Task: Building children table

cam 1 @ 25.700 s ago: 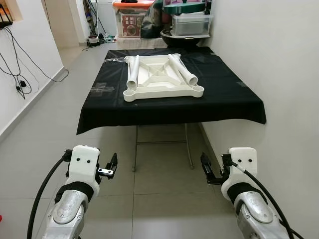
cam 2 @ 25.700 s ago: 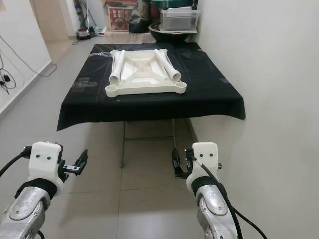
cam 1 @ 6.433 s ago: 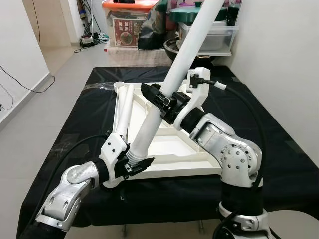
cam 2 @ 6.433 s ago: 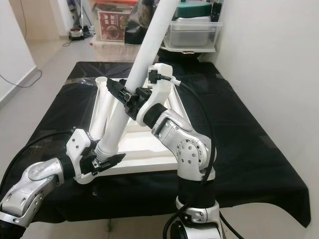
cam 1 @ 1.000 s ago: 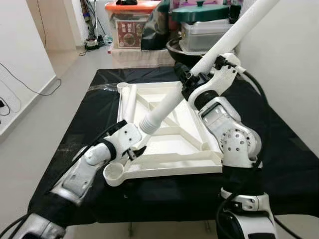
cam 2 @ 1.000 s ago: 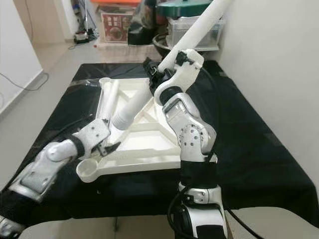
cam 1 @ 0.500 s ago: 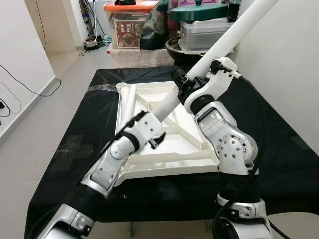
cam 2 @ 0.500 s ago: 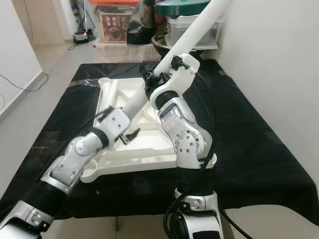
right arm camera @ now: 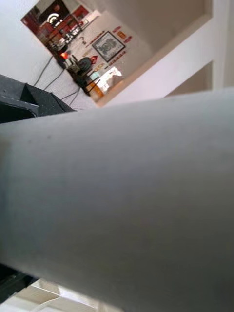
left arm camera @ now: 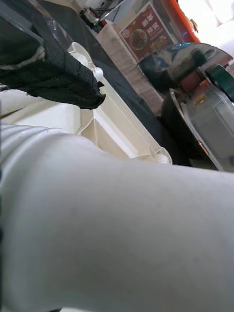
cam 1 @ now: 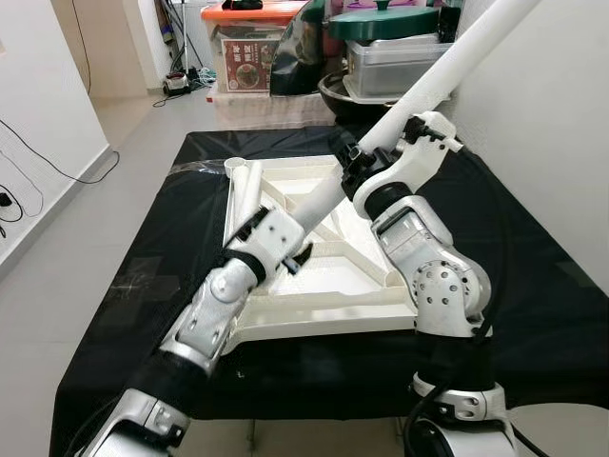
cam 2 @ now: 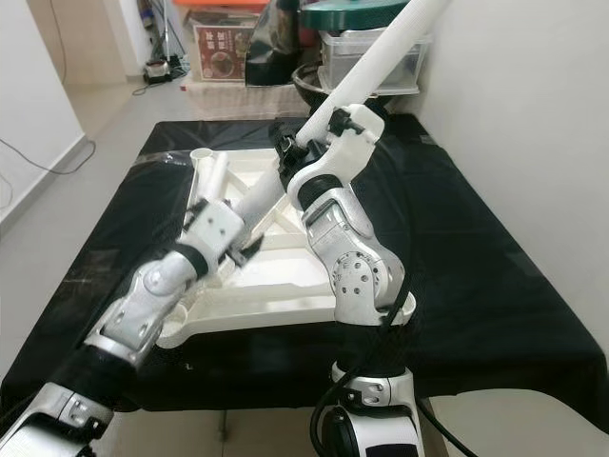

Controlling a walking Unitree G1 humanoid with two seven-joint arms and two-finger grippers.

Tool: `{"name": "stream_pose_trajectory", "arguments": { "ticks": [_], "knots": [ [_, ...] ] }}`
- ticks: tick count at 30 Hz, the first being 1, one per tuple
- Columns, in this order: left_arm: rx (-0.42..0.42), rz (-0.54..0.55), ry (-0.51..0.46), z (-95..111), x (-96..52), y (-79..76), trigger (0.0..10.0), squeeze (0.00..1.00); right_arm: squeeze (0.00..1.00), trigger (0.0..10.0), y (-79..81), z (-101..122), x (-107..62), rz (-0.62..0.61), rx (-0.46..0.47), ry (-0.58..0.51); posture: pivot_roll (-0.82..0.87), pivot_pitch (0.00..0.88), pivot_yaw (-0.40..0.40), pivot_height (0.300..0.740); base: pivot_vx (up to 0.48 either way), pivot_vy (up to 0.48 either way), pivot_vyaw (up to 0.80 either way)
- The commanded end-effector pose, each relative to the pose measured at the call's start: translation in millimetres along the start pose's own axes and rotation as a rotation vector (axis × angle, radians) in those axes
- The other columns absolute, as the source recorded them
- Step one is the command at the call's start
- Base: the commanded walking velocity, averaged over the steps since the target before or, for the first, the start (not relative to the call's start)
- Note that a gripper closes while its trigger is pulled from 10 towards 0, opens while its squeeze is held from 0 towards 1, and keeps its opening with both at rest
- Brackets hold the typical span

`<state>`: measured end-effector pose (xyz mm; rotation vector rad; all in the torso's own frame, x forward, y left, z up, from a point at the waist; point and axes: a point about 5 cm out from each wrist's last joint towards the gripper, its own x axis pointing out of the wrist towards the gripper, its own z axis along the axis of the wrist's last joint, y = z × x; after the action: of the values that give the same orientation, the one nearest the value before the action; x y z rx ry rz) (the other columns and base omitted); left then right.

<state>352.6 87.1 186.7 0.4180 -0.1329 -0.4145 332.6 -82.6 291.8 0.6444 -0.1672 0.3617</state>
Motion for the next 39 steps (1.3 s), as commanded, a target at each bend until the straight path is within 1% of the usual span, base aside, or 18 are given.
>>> {"name": "stream_pose_trajectory", "arguments": {
  "ticks": [1,6,9,12,13,15,20,23,24,25,27,28,29,30,34,39],
  "knots": [
    [-0.038,0.026,0.007,2.7,5.0,2.8,10.0,0.0,0.0,0.0,19.5,-11.2,-0.6,0.091,0.03,0.055,-0.02,0.0,0.024,0.74,0.0,0.0,0.0],
    [-0.04,0.013,-0.001,4.8,6.4,1.1,10.0,0.0,0.0,0.0,19.4,-11.5,-1.3,0.094,0.025,0.055,-0.02,0.0,0.024,0.74,0.0,0.0,0.0],
    [0.002,-0.026,-0.021,7.4,5.7,-6.1,10.0,0.0,0.0,0.0,18.9,-13.5,-2.2,0.098,0.022,0.06,-0.02,0.0,0.021,0.74,0.0,0.0,0.0],
    [0.01,-0.036,-0.027,8.2,5.6,-8.2,10.0,0.0,0.0,0.0,18.8,-14.1,-2.3,0.1,0.021,0.061,-0.02,0.0,0.021,0.74,0.0,0.0,0.0],
    [0.047,-0.068,-0.033,9.2,6.0,-14.3,10.0,0.0,0.0,0.0,18.8,-15.4,-2.3,0.101,0.021,0.064,-0.02,0.0,0.019,0.74,0.0,0.0,0.0],
    [0.1,-0.1,-0.037,9.6,5.9,-21.0,10.0,0.0,0.0,0.0,18.9,-16.6,-2.1,0.101,0.022,0.067,-0.02,0.0,0.019,0.74,0.0,0.0,0.0],
    [0.129,-0.109,-0.027,8.1,5.9,-24.6,10.0,0.0,0.0,0.0,18.4,-17.7,-2.1,0.099,0.024,0.069,-0.02,0.0,0.018,0.74,0.0,0.0,0.0],
    [0.118,-0.113,-0.017,7.4,6.3,-26.0,10.0,0.0,0.0,0.0,18.1,-18.9,-2.4,0.098,0.023,0.072,-0.02,0.0,0.018,0.74,0.0,0.0,0.0],
    [0.105,-0.105,-0.014,7.4,6.8,-24.8,9.3,0.0,0.0,0.0,18.2,-19.4,-2.7,0.099,0.022,0.073,-0.02,0.0,0.018,0.74,0.0,0.0,0.0],
    [0.105,-0.105,-0.014,7.4,6.8,-24.8,9.3,0.0,0.0,0.0,18.2,-19.4,-2.7,0.099,0.022,0.073,-0.02,0.0,0.018,0.74,0.0,0.0,0.0],
    [0.091,-0.084,-0.008,6.9,7.8,-21.9,8.4,0.0,0.0,0.0,18.4,-19.8,-3.2,0.099,0.022,0.073,-0.02,0.0,0.02,0.74,0.0,0.0,0.0],
    [0.091,-0.084,-0.008,6.9,7.8,-21.9,8.4,0.0,0.0,0.0,18.4,-19.8,-3.2,0.099,0.022,0.073,-0.02,0.0,0.02,0.74,0.0,0.0,0.0],
    [0.088,-0.072,-0.006,6.6,8.3,-20.0,6.2,0.0,0.0,0.0,18.5,-19.9,-3.4,0.101,0.021,0.073,-0.02,0.0,0.02,0.74,0.0,0.0,0.0],
    [0.081,-0.065,-0.004,6.3,8.6,-18.7,0.0,0.0,0.0,0.0,18.5,-19.9,-3.5,0.102,0.02,0.073,-0.02,0.0,0.021,0.74,0.0,0.0,0.0],
    [0.043,-0.048,-0.024,7.5,8.7,-14.8,0.0,0.0,0.0,0.0,19.2,-20.4,-4.4,0.108,0.016,0.071,-0.02,0.0,0.021,0.74,0.0,0.0,0.0],
    [0.028,-0.049,-0.034,7.3,6.8,-13.8,0.0,0.0,0.0,0.0,20.2,-21.0,-5.1,0.114,0.014,0.07,-0.02,0.0,0.024,0.74,0.0,0.0,0.0]
  ]
}}
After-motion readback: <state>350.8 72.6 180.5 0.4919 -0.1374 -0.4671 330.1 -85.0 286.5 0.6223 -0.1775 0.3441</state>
